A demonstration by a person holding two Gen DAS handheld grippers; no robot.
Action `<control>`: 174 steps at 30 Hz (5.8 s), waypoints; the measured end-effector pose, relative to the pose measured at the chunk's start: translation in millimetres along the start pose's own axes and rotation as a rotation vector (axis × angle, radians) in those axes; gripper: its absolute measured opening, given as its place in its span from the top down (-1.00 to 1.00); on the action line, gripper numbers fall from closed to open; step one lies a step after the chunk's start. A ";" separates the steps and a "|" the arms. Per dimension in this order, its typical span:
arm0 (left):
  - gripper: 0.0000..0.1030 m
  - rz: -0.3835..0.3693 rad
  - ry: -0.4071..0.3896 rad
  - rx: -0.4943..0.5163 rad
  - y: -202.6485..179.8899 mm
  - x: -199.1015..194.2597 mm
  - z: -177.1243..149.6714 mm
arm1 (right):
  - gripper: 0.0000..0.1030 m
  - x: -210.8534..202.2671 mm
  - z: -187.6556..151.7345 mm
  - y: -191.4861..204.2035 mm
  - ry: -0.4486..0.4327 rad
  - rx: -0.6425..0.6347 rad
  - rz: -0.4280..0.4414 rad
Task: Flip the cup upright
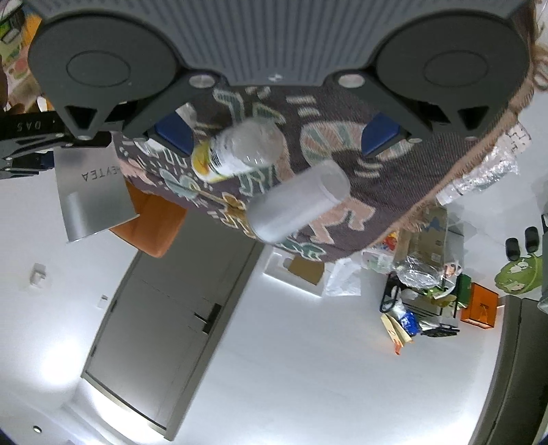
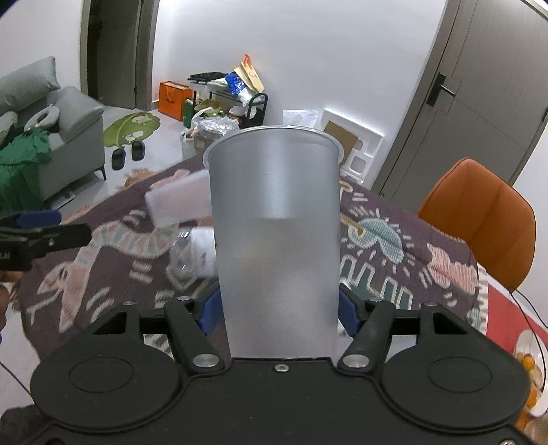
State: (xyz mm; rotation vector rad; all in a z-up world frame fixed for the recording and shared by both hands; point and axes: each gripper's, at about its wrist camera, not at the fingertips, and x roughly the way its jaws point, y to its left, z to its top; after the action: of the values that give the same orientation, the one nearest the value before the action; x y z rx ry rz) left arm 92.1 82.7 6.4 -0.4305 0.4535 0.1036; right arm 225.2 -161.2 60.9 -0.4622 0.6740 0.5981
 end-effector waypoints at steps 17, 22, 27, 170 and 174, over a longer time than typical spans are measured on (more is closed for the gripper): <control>-1.00 -0.012 0.057 0.025 7.2 -19.2 -43.2 | -0.25 10.2 -54.2 38.4 0.088 0.008 0.074; -1.00 -0.003 0.081 0.018 14.5 -10.5 -48.0 | -0.25 27.5 -56.0 47.1 0.124 0.000 0.105; -1.00 -0.012 0.114 -0.017 22.9 2.6 -52.8 | -0.34 42.5 -58.7 49.6 0.142 0.001 0.132; -0.85 -0.174 -0.119 0.427 -165.6 -21.4 -38.1 | -0.77 -85.3 -229.4 -32.7 -0.393 0.684 -0.006; -0.88 -0.165 -0.139 0.437 -165.4 -37.3 -39.9 | -0.89 -96.4 -224.5 -28.5 -0.413 0.654 -0.013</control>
State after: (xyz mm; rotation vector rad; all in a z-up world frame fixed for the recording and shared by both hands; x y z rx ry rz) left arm 74.3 -84.1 53.3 -0.0297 0.2911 -0.1238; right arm 84.8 -345.2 -22.4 0.2636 0.4332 0.4097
